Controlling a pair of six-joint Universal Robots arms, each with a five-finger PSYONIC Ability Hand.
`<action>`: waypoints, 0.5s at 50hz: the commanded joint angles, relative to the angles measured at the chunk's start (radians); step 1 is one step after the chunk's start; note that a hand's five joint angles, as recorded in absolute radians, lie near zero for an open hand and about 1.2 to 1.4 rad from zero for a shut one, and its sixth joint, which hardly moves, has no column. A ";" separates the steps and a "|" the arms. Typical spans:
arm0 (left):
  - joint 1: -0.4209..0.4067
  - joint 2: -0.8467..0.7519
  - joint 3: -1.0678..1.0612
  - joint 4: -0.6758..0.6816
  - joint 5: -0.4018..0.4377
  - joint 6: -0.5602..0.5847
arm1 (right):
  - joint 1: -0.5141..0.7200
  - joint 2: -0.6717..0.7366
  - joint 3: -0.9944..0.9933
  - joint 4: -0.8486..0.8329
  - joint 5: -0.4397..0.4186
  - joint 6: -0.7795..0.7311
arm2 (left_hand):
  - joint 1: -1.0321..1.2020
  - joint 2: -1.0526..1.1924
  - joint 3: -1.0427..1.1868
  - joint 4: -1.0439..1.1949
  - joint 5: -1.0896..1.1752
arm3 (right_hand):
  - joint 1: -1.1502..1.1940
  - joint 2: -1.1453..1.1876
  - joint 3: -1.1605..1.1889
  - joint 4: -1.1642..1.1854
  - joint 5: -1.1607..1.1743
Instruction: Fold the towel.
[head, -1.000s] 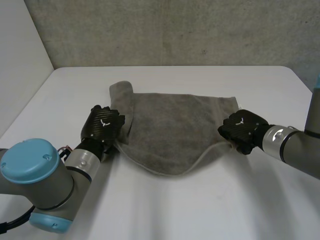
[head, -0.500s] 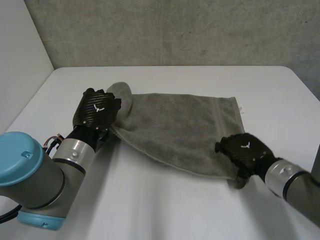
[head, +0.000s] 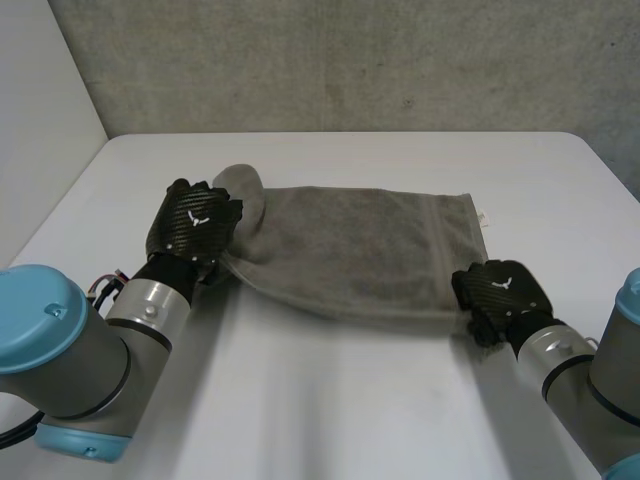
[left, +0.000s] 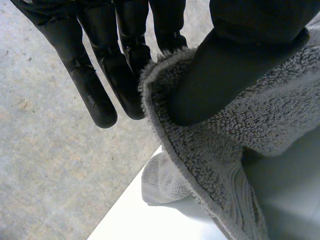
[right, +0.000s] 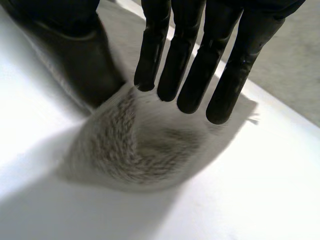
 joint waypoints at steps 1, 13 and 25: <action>0.003 -0.014 -0.025 0.015 0.005 0.000 | -0.004 -0.044 0.005 -0.006 0.048 -0.013 | 0.231 0.179 0.179 0.178 0.206 | 0.258 0.260 0.264 0.264 0.263; 0.006 -0.095 -0.050 0.024 0.012 0.015 | -0.011 -0.052 0.017 0.006 0.036 -0.120 | -0.372 -0.425 -0.425 -0.426 -0.397 | 0.302 0.303 0.308 0.308 0.307; 0.045 -0.123 -0.042 0.013 0.012 0.012 | -0.102 -0.076 0.025 -0.004 0.011 -0.171 | -0.405 -0.458 -0.458 -0.459 -0.430 | 0.302 0.303 0.308 0.308 0.307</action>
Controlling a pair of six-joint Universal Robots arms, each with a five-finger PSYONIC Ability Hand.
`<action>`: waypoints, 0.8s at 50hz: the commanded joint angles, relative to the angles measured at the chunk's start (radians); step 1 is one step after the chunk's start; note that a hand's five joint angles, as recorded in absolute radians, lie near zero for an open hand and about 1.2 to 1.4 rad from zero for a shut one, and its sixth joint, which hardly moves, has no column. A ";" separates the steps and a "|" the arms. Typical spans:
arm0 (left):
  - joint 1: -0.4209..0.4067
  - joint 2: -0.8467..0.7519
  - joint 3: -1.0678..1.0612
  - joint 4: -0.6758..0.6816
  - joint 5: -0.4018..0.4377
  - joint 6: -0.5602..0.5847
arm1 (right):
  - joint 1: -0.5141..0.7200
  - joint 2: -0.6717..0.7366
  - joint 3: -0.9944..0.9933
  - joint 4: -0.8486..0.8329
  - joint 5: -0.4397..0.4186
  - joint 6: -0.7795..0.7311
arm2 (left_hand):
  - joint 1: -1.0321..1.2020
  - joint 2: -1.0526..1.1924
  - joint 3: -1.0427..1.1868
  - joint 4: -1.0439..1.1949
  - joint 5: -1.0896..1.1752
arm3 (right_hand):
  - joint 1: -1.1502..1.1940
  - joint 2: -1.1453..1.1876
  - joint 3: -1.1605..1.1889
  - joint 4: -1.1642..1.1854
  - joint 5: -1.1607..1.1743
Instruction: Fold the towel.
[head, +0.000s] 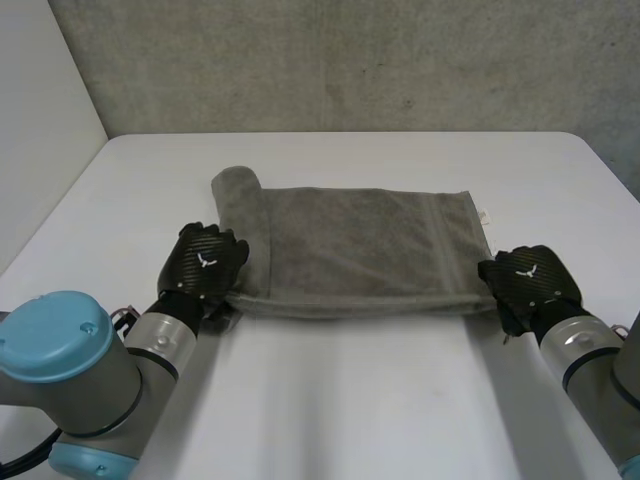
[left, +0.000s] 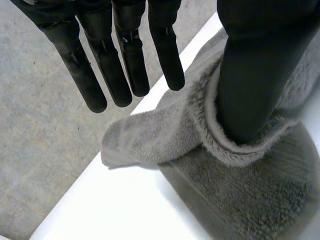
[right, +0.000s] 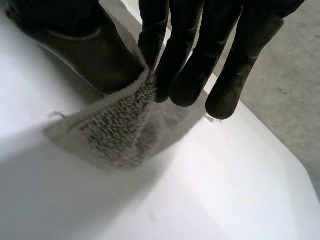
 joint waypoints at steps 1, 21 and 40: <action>0.028 -0.007 0.003 -0.009 0.000 -0.002 | -0.047 -0.007 0.002 -0.004 -0.021 -0.007 | 0.085 0.088 0.087 0.087 0.090 | 0.066 0.071 0.062 0.062 0.057; 0.034 -0.006 0.002 0.000 0.000 -0.009 | -0.166 -0.032 -0.009 -0.007 -0.030 0.001 | 0.097 0.099 0.099 0.099 0.102 | 0.066 0.071 0.062 0.062 0.057; 0.034 -0.013 0.002 -0.004 0.006 -0.008 | -0.220 -0.090 -0.009 -0.052 -0.050 0.113 | 0.100 0.102 0.102 0.102 0.105 | 0.066 0.071 0.062 0.062 0.057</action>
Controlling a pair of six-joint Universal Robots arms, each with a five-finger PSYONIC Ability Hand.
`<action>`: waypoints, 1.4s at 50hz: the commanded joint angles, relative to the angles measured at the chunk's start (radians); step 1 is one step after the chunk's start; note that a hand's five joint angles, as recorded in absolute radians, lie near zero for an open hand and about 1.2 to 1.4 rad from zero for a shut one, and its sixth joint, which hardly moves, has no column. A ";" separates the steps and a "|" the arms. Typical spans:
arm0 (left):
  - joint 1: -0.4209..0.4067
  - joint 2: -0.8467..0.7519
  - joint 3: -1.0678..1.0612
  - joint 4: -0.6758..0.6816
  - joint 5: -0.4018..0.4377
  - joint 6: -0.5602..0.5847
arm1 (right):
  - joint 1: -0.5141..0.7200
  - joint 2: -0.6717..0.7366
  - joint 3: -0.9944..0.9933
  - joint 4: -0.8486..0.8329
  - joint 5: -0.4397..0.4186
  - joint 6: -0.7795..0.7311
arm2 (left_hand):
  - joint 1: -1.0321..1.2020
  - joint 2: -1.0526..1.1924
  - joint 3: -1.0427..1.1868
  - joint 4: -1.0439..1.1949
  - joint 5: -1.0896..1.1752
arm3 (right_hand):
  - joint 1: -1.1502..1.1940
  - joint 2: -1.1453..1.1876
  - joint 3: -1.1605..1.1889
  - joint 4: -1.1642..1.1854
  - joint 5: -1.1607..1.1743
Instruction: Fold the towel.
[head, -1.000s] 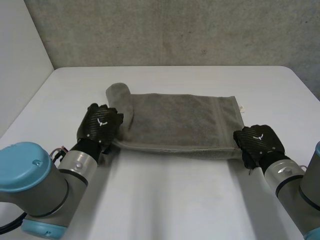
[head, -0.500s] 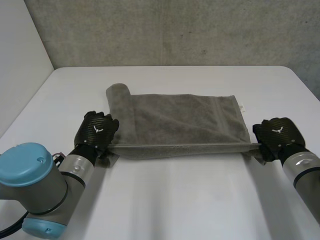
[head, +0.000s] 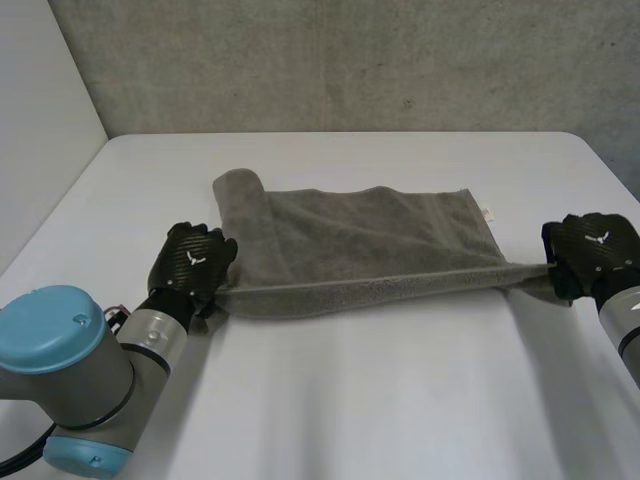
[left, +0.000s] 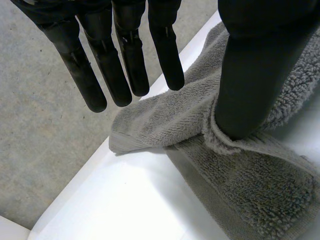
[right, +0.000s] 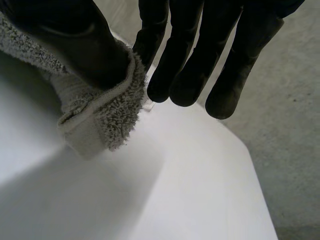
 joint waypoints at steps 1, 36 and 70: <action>0.000 -0.010 0.001 -0.008 0.005 0.003 | -0.045 -0.022 -0.005 -0.011 -0.008 0.031 | 0.100 0.101 0.101 0.103 0.100 | 0.065 0.070 0.058 0.062 0.057; 0.080 0.379 -0.030 -0.315 0.003 0.165 | -0.095 -0.238 -0.147 0.281 -0.072 -0.107 | 0.717 0.717 0.718 0.719 0.716 | 0.065 0.070 0.058 0.062 0.057; 0.072 0.312 -0.104 -0.397 0.057 0.178 | -0.079 -0.070 -0.316 0.744 -0.147 -0.393 | 0.482 0.483 0.483 0.484 0.481 | 0.065 0.070 0.058 0.062 0.057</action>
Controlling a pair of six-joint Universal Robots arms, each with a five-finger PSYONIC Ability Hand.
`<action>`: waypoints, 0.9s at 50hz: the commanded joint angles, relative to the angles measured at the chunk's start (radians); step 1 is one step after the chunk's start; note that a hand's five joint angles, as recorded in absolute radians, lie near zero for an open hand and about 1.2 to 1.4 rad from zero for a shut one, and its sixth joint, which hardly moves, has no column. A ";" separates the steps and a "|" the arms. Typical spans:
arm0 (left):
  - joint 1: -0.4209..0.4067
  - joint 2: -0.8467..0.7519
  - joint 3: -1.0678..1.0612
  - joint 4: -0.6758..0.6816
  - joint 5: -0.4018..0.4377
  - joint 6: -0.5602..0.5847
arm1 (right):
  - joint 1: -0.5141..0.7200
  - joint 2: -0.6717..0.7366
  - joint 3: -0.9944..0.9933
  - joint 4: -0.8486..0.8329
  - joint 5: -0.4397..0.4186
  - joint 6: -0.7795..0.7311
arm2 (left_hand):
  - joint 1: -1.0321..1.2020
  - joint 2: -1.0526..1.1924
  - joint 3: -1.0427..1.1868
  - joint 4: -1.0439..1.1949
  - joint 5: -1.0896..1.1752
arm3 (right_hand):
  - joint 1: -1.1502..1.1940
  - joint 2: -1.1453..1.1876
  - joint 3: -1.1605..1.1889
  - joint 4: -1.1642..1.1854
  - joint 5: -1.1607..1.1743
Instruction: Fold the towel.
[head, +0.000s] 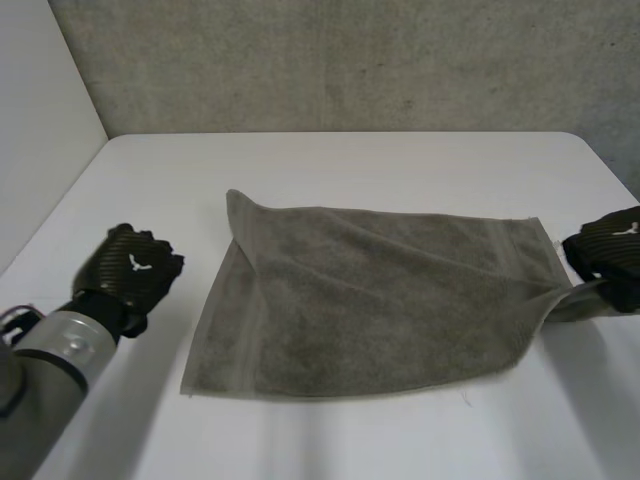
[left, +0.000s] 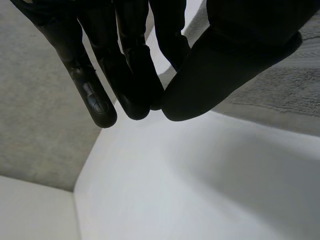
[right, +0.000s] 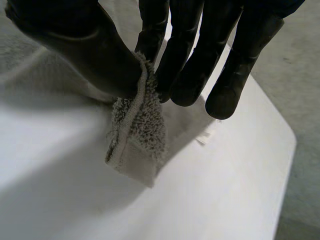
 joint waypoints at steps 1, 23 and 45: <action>-0.041 -0.061 -0.055 0.079 0.058 -0.137 | 0.053 0.020 0.035 -0.129 0.055 0.037 | -0.268 -0.267 -0.268 -0.267 -0.271 | 0.061 0.070 0.053 0.061 0.048; -0.038 -0.177 -0.119 0.091 0.274 -0.324 | 0.055 0.029 0.127 -0.309 0.055 0.126 | -0.814 -0.813 -0.813 -0.813 -0.817 | 0.061 0.070 0.053 0.061 0.048; -0.046 -0.294 -0.043 0.140 0.270 -0.330 | 0.059 0.044 0.147 -0.339 0.056 0.123 | -0.632 -0.631 -0.631 -0.631 -0.634 | 0.061 0.070 0.053 0.061 0.048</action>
